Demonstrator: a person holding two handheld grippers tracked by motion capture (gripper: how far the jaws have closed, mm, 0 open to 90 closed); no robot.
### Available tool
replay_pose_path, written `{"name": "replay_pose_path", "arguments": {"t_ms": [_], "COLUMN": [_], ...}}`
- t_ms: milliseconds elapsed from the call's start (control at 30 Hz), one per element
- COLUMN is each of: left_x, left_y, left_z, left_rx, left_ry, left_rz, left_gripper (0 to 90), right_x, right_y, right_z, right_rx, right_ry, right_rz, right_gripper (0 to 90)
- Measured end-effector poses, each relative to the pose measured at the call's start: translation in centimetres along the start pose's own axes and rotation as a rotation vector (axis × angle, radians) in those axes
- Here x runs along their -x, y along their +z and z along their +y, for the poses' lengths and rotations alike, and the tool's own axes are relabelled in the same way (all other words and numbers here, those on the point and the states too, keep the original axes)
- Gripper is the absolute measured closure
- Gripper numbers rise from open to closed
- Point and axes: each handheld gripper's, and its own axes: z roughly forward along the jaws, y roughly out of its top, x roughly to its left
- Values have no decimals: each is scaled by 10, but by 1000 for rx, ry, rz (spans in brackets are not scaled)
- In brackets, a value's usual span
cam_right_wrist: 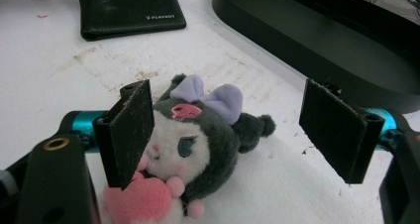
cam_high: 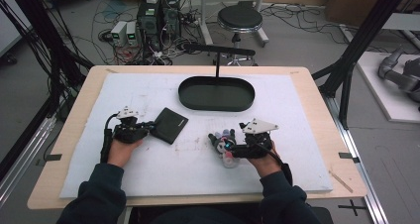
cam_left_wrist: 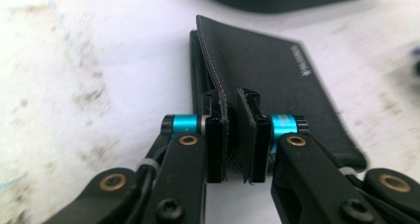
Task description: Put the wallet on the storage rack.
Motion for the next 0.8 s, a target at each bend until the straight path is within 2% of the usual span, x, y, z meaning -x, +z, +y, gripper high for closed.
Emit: {"name": "replay_pose_path", "arguments": {"t_ms": [100, 167, 200, 233, 267, 467, 733, 800], "left_x": [2, 5, 8, 8, 11, 16, 30, 33], "left_y": [-5, -10, -15, -15, -19, -29, -29, -28], "left_z": [4, 8, 13, 13, 18, 33, 80, 90], "left_rx": [43, 84, 119, 119, 151, 208, 196, 193], "left_ry": [1, 14, 34, 34, 47, 99, 180, 189], "left_rz": [-27, -37, -41, -41, -48, -62, -58, -55], "left_gripper": [840, 852, 856, 858, 860, 864, 864, 864], "right_x": [1, 2, 3, 3, 4, 8, 18, 19], "right_y": [0, -1, -2, -2, -3, -7, -16, -17], "right_z": [0, -1, -1, -1, -1, -2, -2, -2], "right_rx": [1, 3, 4, 4, 6, 16, 43, 46], "right_ry": [4, 8, 10, 10, 15, 30, 50, 55], "right_rz": [-2, -10, -12, -12, -17, -33, -49, -52], "right_gripper": [218, 219, 218, 218, 219, 218, 219, 219]}}
